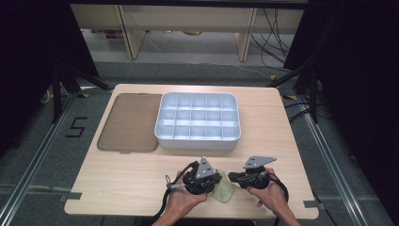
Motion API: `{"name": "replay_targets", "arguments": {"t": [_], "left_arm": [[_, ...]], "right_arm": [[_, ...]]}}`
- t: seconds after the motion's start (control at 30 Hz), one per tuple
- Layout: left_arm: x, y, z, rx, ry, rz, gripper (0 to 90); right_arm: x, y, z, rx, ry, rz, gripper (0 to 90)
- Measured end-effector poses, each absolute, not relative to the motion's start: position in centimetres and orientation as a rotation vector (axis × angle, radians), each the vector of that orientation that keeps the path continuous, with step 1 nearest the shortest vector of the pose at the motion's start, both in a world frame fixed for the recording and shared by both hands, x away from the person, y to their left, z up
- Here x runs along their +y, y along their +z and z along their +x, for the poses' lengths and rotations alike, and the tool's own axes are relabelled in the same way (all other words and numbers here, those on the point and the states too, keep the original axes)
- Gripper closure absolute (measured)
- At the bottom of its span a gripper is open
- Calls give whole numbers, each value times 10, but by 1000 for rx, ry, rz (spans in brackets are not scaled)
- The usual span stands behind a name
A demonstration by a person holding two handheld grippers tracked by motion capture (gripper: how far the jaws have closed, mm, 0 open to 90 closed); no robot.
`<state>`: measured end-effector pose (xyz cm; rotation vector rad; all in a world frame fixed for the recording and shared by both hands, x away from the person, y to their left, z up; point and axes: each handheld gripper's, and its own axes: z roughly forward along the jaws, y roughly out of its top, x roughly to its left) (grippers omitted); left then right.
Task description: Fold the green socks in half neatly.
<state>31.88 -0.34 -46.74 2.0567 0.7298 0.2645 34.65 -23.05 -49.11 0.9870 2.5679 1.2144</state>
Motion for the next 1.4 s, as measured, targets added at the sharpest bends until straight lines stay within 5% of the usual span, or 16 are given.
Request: {"name": "replay_targets", "arguments": {"t": [0.47, 0.67, 0.73, 0.87, 1.13, 1.4], "left_arm": [[-33, -494, 328, 661, 172, 2109, 840], [-26, -486, 329, 679, 105, 2044, 586], [-10, -474, 331, 697, 93, 2005, 571], [10, -469, 335, 722, 133, 1995, 588], [31, -492, 332, 739, 180, 2130, 804], [21, -509, 327, 710, 212, 2219, 795]], "right_arm": [[-260, -486, 349, 2482, 1204, 1091, 847], [-260, -485, 349, 2479, 1207, 1082, 841], [-260, -484, 348, 2480, 1210, 1106, 840], [-260, -482, 348, 2475, 1214, 1090, 839], [-237, -469, 342, 2481, 1280, 946, 832], [-210, -479, 345, 2552, 1211, 891, 830]]}}
